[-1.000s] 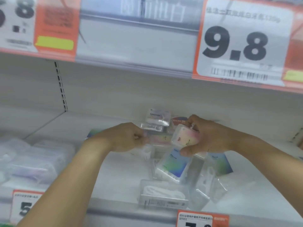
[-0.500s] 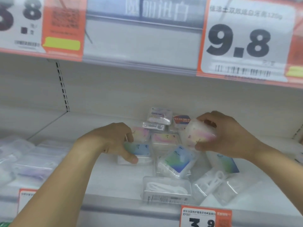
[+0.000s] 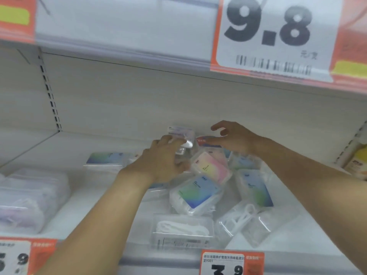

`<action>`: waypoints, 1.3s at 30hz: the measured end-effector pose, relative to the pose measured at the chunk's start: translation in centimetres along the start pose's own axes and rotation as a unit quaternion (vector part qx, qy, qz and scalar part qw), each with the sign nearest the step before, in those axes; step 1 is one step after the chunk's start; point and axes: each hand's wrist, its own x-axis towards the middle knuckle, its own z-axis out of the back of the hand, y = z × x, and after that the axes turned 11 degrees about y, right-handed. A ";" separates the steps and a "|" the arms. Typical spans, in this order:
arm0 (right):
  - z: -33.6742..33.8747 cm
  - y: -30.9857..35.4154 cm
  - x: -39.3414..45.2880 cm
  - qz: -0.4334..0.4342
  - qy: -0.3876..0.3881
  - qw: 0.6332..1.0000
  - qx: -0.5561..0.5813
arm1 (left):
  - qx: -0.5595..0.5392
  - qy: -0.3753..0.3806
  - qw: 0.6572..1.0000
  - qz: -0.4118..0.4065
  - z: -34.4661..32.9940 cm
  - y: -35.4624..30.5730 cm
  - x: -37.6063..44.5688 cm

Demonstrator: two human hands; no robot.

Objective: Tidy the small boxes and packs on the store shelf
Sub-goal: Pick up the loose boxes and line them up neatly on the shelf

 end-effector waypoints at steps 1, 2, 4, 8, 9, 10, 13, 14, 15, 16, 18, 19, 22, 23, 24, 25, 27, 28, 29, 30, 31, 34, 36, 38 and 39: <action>-0.5 0.5 1.5 -0.008 0.039 0.999 -0.003 | 0.005 0.013 1.000 0.005 -0.3 0.1 0.3; -1.0 0.9 3.0 -0.017 0.076 0.997 -0.016 | 0.009 0.016 1.000 0.010 -0.4 0.3 0.5; -2.0 1.5 5.2 -0.030 0.103 0.986 -0.124 | 0.010 0.001 1.000 0.023 -0.1 0.6 0.7; -2.6 1.6 5.9 -0.025 0.079 0.964 -0.253 | 0.000 -0.082 0.996 0.040 1.0 0.8 0.7; -2.6 1.6 5.4 -0.014 0.078 0.964 -0.254 | 0.011 -0.124 0.992 0.032 1.2 0.8 0.8; -2.5 1.3 5.1 0.004 0.076 0.965 -0.250 | 0.022 -0.165 0.986 0.019 1.4 0.6 1.2; -2.3 0.3 4.0 0.059 0.071 0.979 -0.180 | 0.030 -0.136 0.990 -0.006 2.2 0.1 3.5; -2.3 0.0 3.7 0.076 0.067 0.983 -0.151 | 0.031 -0.081 0.996 0.009 2.5 0.3 4.7; -2.2 -0.4 3.5 0.081 0.060 0.985 -0.139 | 0.039 -0.032 0.998 0.032 2.6 0.5 5.7; -2.2 -0.7 3.3 0.092 0.047 0.986 -0.129 | 0.047 0.002 0.997 0.056 2.7 0.9 6.5; -2.1 -0.9 2.5 0.112 0.024 0.989 -0.095 | 0.030 0.005 0.997 0.075 3.0 1.9 7.1; -1.9 -1.1 2.3 0.117 0.013 0.991 -0.063 | 0.021 -0.012 0.997 0.075 3.2 2.4 6.9; -1.6 -1.6 1.7 0.106 -0.035 0.994 0.015 | 0.073 -0.023 0.992 0.101 4.3 3.8 5.5; -1.5 -1.8 1.6 0.096 -0.065 0.993 0.030 | 0.087 -0.017 0.989 0.121 4.7 4.4 4.8; -1.3 -1.9 1.3 0.085 -0.096 0.991 0.049 | 0.097 -0.008 0.985 0.142 4.9 5.3 4.3; -1.3 -1.8 0.8 0.076 -0.121 0.987 0.072 | 0.110 -0.002 0.982 0.155 5.1 6.0 3.6; -1.1 -1.7 -0.1 0.074 -0.156 0.977 0.124 | 0.124 -0.001 0.979 0.165 5.2 7.2 2.3; -0.9 -1.5 -0.7 0.074 -0.166 0.972 0.151 | 0.109 -0.008 0.980 0.166 5.2 7.6 1.5; -0.8 -1.4 -1.3 0.068 -0.173 0.966 0.180 | 0.081 -0.015 0.983 0.165 5.0 7.9 0.8; -0.7 -1.3 -1.9 0.059 -0.177 0.959 0.213 | 0.051 -0.022 0.986 0.159 4.8 8.1 0.1; -0.6 -1.2 -2.5 0.049 -0.179 0.952 0.244 | 0.026 -0.032 0.988 0.148 4.6 8.2 -0.5; -0.8 -1.2 -4.4 0.028 -0.170 0.931 0.322 | -0.018 -0.086 0.990 0.107 3.9 7.9 -1.6; -1.1 -1.1 -5.8 0.027 -0.153 0.917 0.368 | -0.029 -0.105 0.991 0.079 3.5 7.2 -2.1; -1.5 -1.0 -7.0 0.030 -0.130 0.905 0.404 | -0.031 -0.115 0.991 0.052 3.0 6.4 -2.5; -1.7 -0.9 -7.4 0.037 -0.122 0.899 0.419 | -0.038 -0.127 0.990 0.043 2.9 6.1 -2.8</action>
